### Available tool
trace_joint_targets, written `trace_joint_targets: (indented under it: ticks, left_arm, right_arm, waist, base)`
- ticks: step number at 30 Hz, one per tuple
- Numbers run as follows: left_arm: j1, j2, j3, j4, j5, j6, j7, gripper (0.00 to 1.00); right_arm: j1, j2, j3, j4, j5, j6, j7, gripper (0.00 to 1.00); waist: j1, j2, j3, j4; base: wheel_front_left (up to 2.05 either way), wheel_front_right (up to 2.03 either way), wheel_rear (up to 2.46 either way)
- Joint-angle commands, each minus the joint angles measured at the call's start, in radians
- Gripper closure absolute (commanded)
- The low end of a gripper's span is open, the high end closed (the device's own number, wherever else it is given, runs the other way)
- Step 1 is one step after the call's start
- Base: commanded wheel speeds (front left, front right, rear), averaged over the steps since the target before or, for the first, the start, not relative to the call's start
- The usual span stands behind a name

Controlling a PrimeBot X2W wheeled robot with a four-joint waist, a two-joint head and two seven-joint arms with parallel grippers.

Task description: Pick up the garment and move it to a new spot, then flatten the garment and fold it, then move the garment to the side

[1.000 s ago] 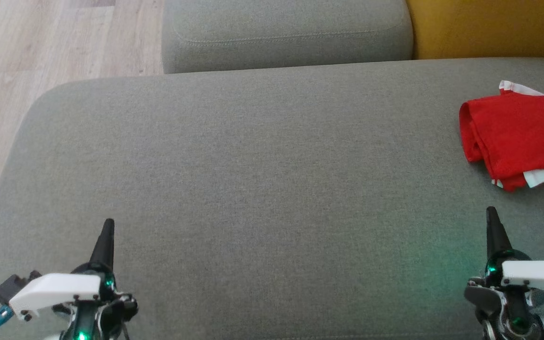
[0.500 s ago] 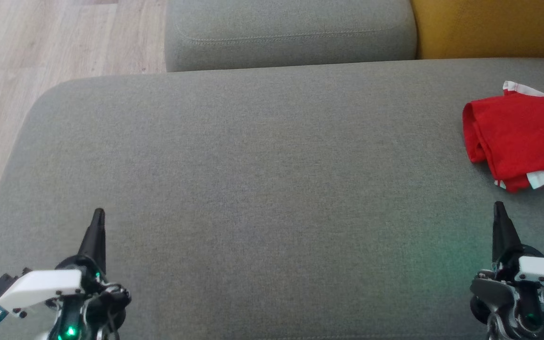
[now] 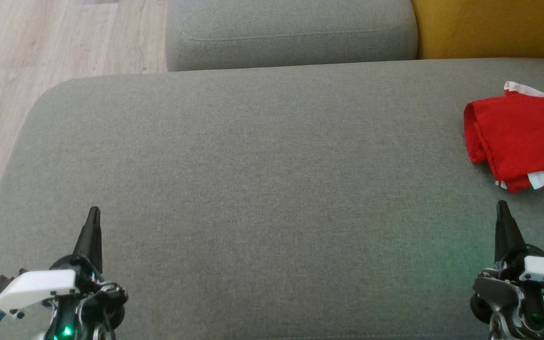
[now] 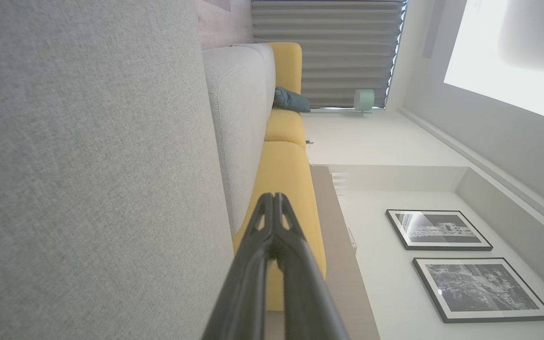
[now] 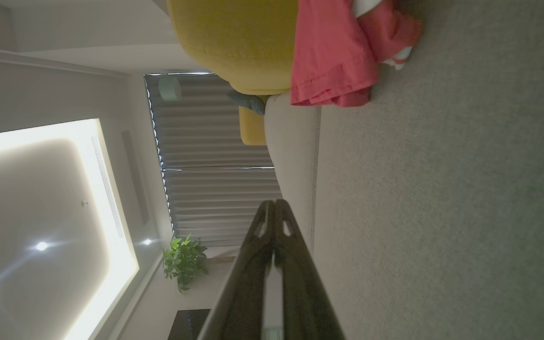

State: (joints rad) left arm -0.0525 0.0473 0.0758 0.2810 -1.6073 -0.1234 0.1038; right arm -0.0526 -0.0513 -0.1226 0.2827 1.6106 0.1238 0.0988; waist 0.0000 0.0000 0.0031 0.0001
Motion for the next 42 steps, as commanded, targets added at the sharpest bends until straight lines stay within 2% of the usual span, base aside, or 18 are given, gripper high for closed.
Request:
trace_joint_targets:
  ticks: [1,42]
  left_arm:
    - [-0.055,0.007,0.033,-0.036,-0.005,-0.007,0.005,1.0]
    - [-0.055,0.005,0.036,-0.036,-0.003,-0.007,0.008,1.0]
  right_arm:
    - [-0.054,-0.007,0.019,-0.039,0.007,0.007,0.006,1.0]
    - [-0.055,-0.003,0.014,-0.038,0.002,0.007,0.01,1.0]
  waist:
    - [0.0,0.0,0.0,0.0]
    - [0.0,0.0,0.0,0.0]
  base:
    - [0.0,0.0,0.0]
    - [0.0,0.0,0.0]
